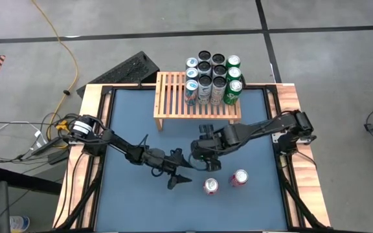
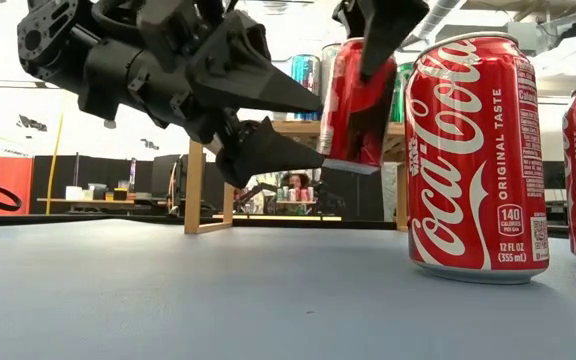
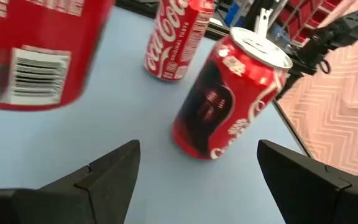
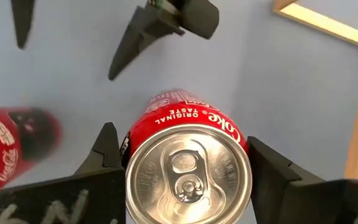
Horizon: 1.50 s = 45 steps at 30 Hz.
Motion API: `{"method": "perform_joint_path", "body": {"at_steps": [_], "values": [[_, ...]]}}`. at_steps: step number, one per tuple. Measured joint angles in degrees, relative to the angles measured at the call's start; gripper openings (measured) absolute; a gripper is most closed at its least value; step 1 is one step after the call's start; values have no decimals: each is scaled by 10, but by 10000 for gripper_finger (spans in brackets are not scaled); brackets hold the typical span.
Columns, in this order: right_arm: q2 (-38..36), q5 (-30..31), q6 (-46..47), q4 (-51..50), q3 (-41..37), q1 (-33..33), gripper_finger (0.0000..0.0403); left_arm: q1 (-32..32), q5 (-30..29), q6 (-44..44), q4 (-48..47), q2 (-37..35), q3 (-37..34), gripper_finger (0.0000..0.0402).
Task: Place canned beverage on shelf
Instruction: Put the left red soda can on the shelf
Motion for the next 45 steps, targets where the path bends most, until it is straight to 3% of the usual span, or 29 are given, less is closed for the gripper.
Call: {"method": "perform_joint_path", "body": {"at_steps": [7,12,14,22,27,32,37,45], "values": [[0,-1,17,-31,0,3,177,-1,4,30,-30,-39,0,309],[0,-1,18,-34,0,3,177,0,-133,97,-107,-91,0,309],[0,-1,18,-33,0,3,177,3,-160,118,-117,-101,0,309],[0,-2,17,-27,0,5,177,28,-141,157,-90,-103,0,309],[0,6,-1,-26,0,12,177,62,-51,150,-32,-102,-14,309],[0,9,2,-23,0,15,177,83,-43,156,-36,-101,-26,309],[0,13,14,-24,0,17,177,101,1,139,-31,-101,-26,309],[1,-13,148,-26,0,-7,177,94,-47,140,-48,-101,-26,309]]}}
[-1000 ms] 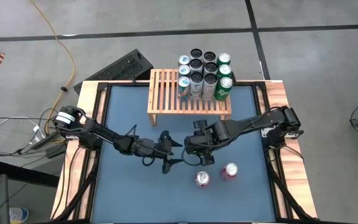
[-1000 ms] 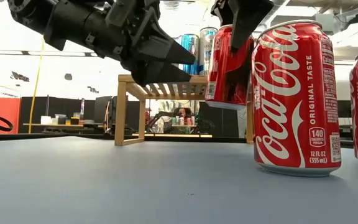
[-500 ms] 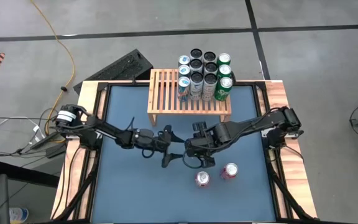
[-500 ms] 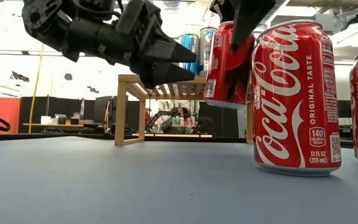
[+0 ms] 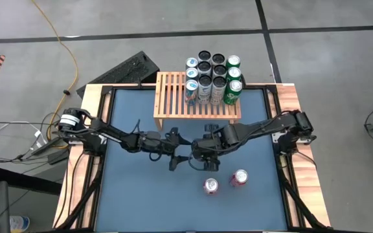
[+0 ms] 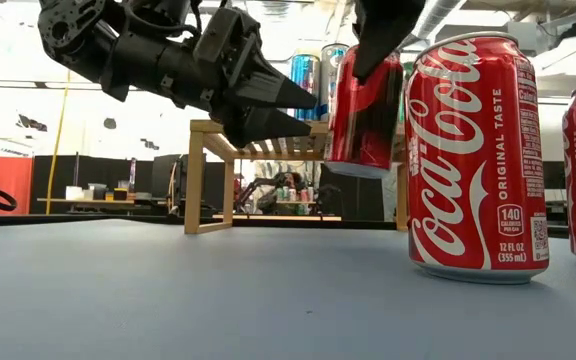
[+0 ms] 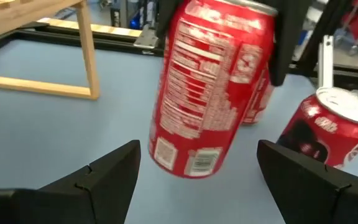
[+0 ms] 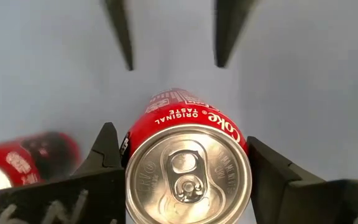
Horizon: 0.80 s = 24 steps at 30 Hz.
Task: Place canned beverage on shelf
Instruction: Put the left red soda can on the shelf
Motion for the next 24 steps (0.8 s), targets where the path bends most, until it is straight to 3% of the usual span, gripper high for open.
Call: {"method": "perform_joint_path", "body": {"at_steps": [7,13,18,21,24], "values": [[0,-25,145,-3,0,-18,177,-5,-59,-7,-6,0,0,309],[0,-25,348,-12,0,-30,183,-5,-114,-28,-16,0,0,309],[0,21,462,-24,0,-40,183,-5,-115,-45,-19,0,0,309],[0,43,499,-24,0,-51,187,-7,-119,-51,-19,0,0,309],[0,47,507,-26,0,-65,188,-11,-164,-50,-18,0,0,309]]}}
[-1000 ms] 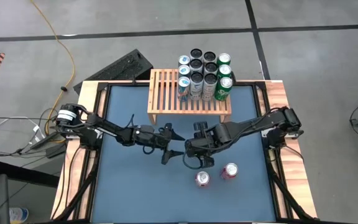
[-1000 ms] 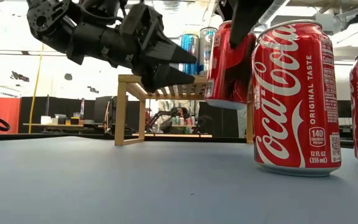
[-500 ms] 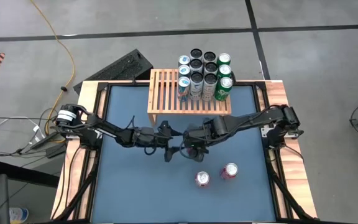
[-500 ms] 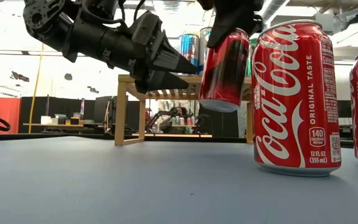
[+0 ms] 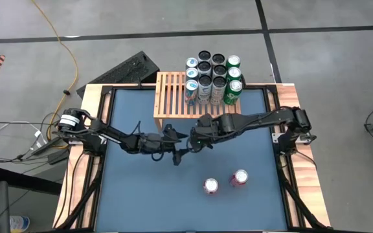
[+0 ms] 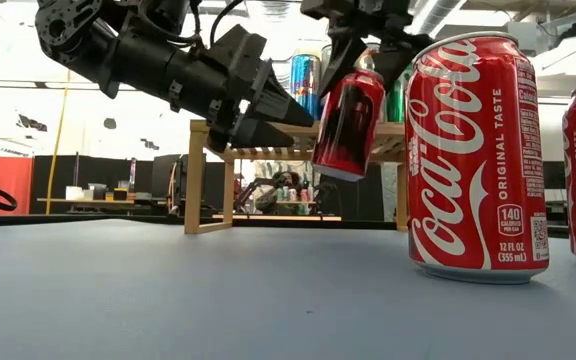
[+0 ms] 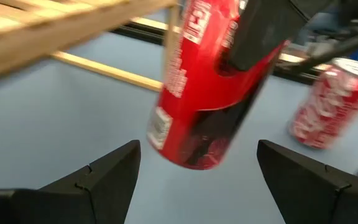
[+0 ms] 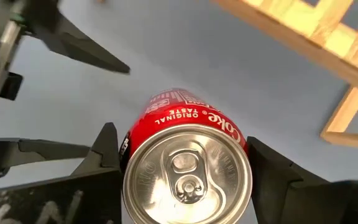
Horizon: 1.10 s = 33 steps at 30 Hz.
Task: Place canned beverage on shelf
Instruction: Put the left red soda can on the shelf
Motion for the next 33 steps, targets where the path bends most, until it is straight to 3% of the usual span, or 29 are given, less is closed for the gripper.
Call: {"method": "perform_joint_path", "body": {"at_steps": [5,8,22,33], "values": [[0,-6,0,12,0,-12,187,-1,-74,34,0,0,0,309],[0,-8,0,29,0,-11,188,0,-89,39,5,0,0,309],[0,-11,1,76,-1,-24,188,-2,-36,75,4,1,32,309],[0,-3,-3,95,0,-22,187,-4,-33,16,-10,0,34,309]]}}
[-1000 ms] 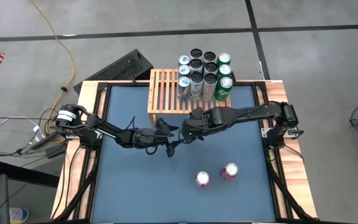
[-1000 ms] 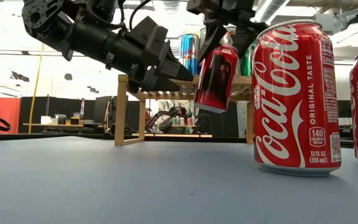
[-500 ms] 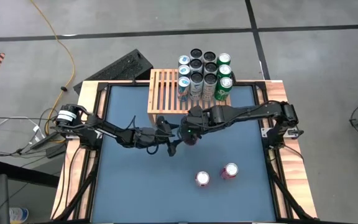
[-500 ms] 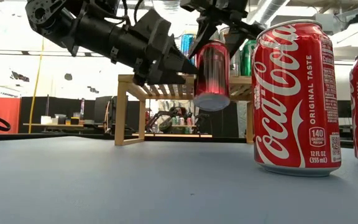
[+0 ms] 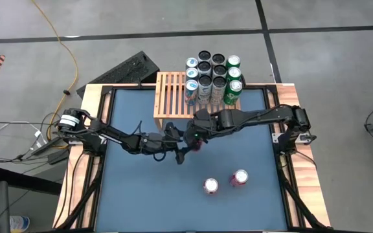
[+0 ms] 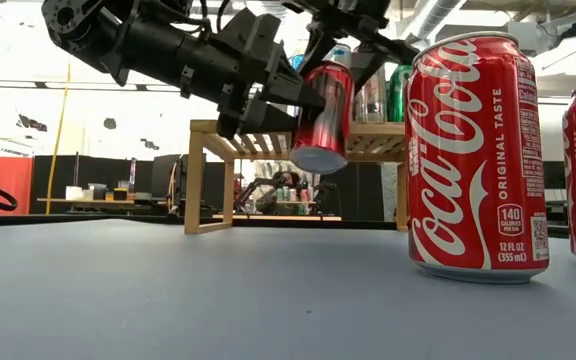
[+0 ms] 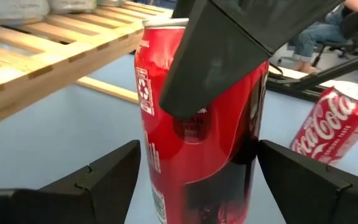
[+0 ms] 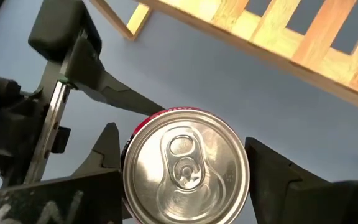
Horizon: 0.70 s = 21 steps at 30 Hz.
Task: Place canned beverage on shelf
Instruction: Put the left red soda can on the shelf
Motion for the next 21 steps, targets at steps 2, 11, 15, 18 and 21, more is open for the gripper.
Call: {"method": "perform_joint_path", "body": {"at_steps": [2,11,15,18,21], "values": [[0,4,1,10,0,0,187,0,-7,6,3,0,0,309],[0,7,-1,36,-1,-2,186,0,-29,5,8,0,2,309],[0,7,3,36,-1,-2,186,0,-28,-9,9,0,2,309],[0,7,-6,37,-1,-2,194,0,-28,-12,8,0,3,302],[0,7,-29,39,-1,1,213,-1,-21,-16,8,0,3,286]]}}
